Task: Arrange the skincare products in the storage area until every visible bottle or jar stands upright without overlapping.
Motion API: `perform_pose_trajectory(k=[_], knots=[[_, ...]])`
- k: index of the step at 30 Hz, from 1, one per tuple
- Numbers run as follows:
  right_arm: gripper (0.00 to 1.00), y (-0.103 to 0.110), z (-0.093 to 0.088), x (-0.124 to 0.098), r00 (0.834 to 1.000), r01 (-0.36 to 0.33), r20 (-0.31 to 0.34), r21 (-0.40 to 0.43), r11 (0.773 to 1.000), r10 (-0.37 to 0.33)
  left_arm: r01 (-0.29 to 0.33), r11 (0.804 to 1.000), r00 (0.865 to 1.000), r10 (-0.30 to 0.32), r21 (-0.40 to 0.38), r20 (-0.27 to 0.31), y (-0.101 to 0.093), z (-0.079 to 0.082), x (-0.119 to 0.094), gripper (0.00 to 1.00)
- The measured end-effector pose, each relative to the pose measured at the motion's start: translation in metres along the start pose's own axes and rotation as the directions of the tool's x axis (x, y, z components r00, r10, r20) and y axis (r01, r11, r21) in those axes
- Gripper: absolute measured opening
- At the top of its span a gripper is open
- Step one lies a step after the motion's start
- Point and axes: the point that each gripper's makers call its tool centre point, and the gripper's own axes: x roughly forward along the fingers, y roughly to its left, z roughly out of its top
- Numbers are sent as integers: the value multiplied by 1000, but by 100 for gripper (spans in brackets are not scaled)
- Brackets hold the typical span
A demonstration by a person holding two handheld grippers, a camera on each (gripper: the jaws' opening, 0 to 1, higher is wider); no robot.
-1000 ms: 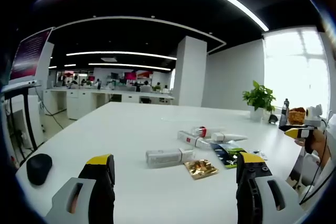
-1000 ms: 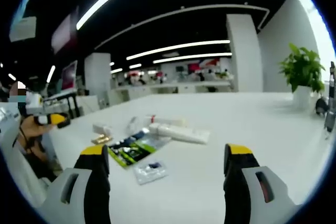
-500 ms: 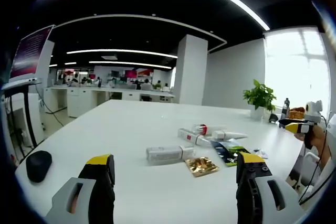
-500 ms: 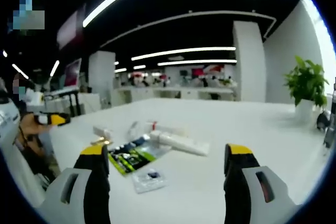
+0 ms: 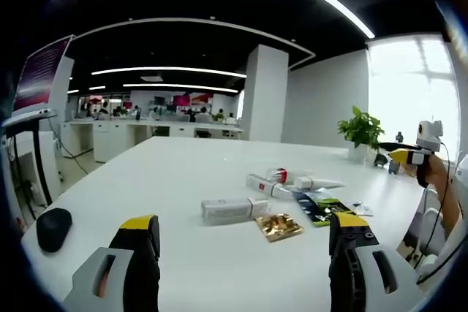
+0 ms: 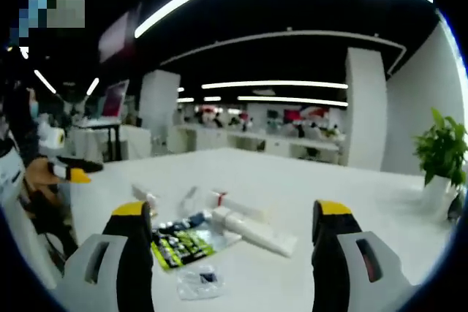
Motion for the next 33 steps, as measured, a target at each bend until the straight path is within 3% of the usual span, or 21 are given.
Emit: perform_pose_trajectory(k=[4,22,25,27,30,33], knots=[[88,-7,9,14,999,-18,31,-7,1000,18,14,1000,1000,-14,-1,-9,-3,-2,1,99],[86,-16,20,77,993,-106,38,-95,990,110,13,1000,1000,-13,-2,-15,-6,-3,1,99],[88,-6,31,89,976,-171,110,-151,974,189,15,1000,1000,-15,-1,-15,-6,-3,2,99],[88,-1,32,95,966,-208,124,-140,968,226,18,1000,1000,-18,-5,-9,-6,-1,3,99],[92,10,43,104,935,-278,198,-108,955,294,21,1000,1000,-21,-10,2,-7,2,4,99],[99,12,48,109,924,-298,217,-106,949,314,19,1000,1000,-19,-9,3,-8,1,5,99]])
